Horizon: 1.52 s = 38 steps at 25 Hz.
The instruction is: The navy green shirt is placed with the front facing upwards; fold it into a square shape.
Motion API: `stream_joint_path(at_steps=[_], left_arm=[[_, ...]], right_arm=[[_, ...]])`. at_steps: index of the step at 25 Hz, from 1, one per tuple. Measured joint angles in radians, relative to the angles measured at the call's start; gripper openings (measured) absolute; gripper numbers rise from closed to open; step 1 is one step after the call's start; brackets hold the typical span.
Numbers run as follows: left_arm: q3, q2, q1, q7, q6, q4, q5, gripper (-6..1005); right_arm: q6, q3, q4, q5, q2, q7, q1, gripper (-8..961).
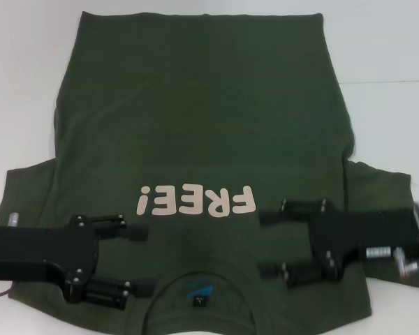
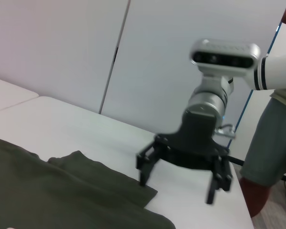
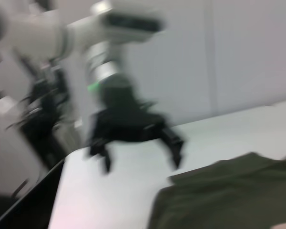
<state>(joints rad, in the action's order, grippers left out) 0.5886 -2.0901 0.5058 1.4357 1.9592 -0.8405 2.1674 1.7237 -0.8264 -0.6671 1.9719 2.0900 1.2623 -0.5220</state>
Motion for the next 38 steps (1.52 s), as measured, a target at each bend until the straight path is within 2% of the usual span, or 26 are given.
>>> stream_joint_path(at_steps=[1, 2, 5, 11, 17, 20, 23, 28, 38], left_arm=[[0.0, 0.0, 0.0, 0.0, -0.003, 0.0, -0.002, 935], [0.0, -0.001, 0.001, -0.001, -0.006, 0.001, -0.003, 935], [0.003, -0.004, 0.012, -0.001, -0.012, 0.002, -0.003, 934], [0.001, -0.007, 0.03, -0.002, -0.015, 0.003, -0.004, 934], [-0.003, -0.013, 0.05, -0.002, -0.028, 0.005, -0.018, 934], [-0.003, -0.018, 0.062, -0.002, -0.045, 0.008, -0.018, 934], [-0.002, -0.02, 0.074, -0.002, -0.054, 0.014, -0.019, 935], [-0.002, -0.026, 0.083, -0.01, -0.059, 0.016, -0.027, 935], [0.001, -0.031, 0.088, -0.025, -0.094, 0.032, -0.028, 935]], right_arm=[[-0.036, 0.001, -0.036, -0.014, -0.004, 0.116, -0.008, 921], [-0.036, 0.001, -0.036, -0.014, -0.004, 0.116, -0.008, 921], [-0.109, -0.002, -0.154, 0.009, -0.007, 0.347, -0.015, 920], [-0.177, 0.001, -0.431, 0.22, -0.009, 0.683, -0.016, 920], [-0.05, 0.02, -0.675, 0.466, -0.02, 0.87, -0.029, 919], [0.037, 0.018, -0.764, 0.64, -0.014, 0.935, -0.055, 918], [0.113, 0.014, -0.785, 0.773, -0.006, 0.958, -0.088, 918], [0.136, -0.015, -0.777, 0.902, -0.004, 0.968, -0.098, 918], [0.054, -0.058, -0.666, 0.926, 0.001, 1.003, -0.088, 916]])
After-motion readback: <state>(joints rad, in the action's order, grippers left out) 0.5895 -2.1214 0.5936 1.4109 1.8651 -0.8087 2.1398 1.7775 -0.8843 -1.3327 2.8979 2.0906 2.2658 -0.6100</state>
